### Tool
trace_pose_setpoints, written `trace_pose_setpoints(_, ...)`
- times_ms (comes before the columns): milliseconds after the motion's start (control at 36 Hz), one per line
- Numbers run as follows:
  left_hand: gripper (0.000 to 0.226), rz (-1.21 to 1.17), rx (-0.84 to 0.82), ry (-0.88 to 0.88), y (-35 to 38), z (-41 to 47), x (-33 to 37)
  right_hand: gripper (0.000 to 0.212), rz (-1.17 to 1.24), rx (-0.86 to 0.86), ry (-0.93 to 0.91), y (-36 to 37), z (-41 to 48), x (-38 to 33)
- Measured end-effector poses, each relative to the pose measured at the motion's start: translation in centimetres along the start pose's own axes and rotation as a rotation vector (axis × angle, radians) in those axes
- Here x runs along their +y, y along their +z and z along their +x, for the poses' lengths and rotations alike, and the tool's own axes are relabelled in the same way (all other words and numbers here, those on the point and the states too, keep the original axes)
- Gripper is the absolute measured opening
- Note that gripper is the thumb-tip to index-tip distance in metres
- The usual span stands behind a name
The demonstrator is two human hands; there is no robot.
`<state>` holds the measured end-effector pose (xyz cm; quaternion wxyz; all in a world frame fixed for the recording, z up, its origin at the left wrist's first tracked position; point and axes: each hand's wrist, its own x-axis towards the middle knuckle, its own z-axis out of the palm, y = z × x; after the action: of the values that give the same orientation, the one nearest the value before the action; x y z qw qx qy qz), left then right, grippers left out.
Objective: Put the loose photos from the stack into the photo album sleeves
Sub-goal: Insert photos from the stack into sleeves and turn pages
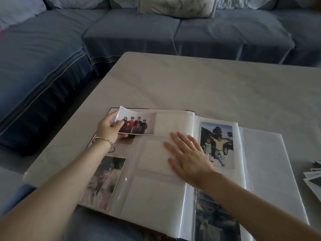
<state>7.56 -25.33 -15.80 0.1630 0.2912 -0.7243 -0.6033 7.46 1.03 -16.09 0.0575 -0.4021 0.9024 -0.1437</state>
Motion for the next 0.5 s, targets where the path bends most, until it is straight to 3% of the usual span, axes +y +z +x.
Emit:
trace_pose_setpoints(194, 0.024, -0.041, -0.202, -0.178, 1.9, 0.0, 0.9, 0.067, 0.020, 0.010, 0.004, 0.2, 0.0, 0.1)
trace_pose_setpoints(389, 0.027, 0.072, -0.169, -0.182, 3.0, 0.1, 1.2, 0.066, 0.071, 0.042, 0.020, -0.1, -0.3, -0.3)
trace_pose_setpoints(500, 0.026, 0.103, -0.175, -0.174, 3.4, -0.1, 1.6, 0.050, 0.089, 0.169, 0.072, -0.6, -1.2, -0.8)
